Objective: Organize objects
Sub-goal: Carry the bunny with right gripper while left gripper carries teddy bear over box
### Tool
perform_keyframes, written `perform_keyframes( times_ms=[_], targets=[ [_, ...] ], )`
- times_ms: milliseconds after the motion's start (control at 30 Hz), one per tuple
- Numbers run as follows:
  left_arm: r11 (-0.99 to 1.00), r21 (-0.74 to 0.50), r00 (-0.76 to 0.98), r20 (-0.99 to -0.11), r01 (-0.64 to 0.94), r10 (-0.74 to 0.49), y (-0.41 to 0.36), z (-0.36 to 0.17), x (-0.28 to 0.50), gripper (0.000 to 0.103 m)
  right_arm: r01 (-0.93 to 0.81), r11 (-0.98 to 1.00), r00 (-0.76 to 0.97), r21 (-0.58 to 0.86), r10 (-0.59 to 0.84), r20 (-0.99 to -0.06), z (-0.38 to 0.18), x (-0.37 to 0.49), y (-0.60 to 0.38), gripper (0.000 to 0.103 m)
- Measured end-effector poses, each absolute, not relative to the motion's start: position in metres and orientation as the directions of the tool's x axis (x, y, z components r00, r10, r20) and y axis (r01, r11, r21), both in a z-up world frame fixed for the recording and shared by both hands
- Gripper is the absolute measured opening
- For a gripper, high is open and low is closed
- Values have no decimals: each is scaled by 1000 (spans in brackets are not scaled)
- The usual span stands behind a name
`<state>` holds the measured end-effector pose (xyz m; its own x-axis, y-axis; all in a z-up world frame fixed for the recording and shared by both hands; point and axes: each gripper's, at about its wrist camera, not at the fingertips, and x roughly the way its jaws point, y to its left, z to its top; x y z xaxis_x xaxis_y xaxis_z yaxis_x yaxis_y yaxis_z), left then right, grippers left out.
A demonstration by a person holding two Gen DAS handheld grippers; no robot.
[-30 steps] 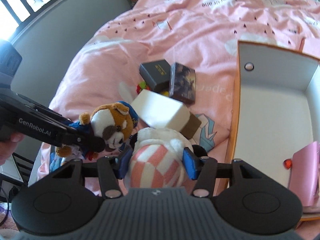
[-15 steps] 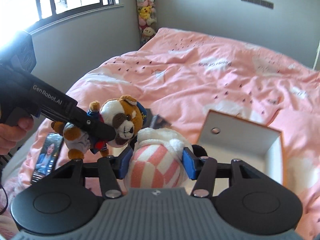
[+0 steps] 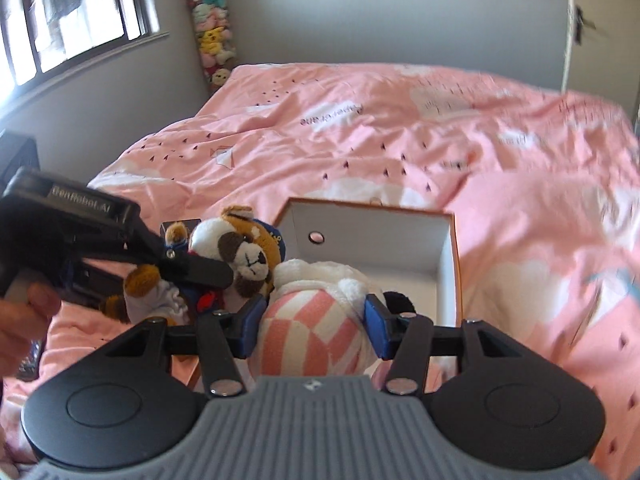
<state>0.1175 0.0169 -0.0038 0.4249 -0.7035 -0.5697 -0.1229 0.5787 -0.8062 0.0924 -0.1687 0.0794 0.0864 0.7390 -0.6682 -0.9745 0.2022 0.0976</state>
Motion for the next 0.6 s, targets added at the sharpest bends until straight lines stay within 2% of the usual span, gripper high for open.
perform_keyframes(
  times_ms=[167, 400, 600],
  targets=[
    [652, -746, 413, -641, -136, -648, 4, -11, 117, 41, -957, 204, 16, 207, 750, -661, 47, 109, -174, 54],
    [718, -677, 384, -714, -165, -585, -15, -27, 117, 41, -996, 90, 51, 19, 713, -700, 22, 92, -166, 54],
    [770, -615, 347, -769, -168, -538, -33, -40, 120, 41, -999, 35, 23, 0, 661, -750, 9, 105, -162, 55]
  ],
)
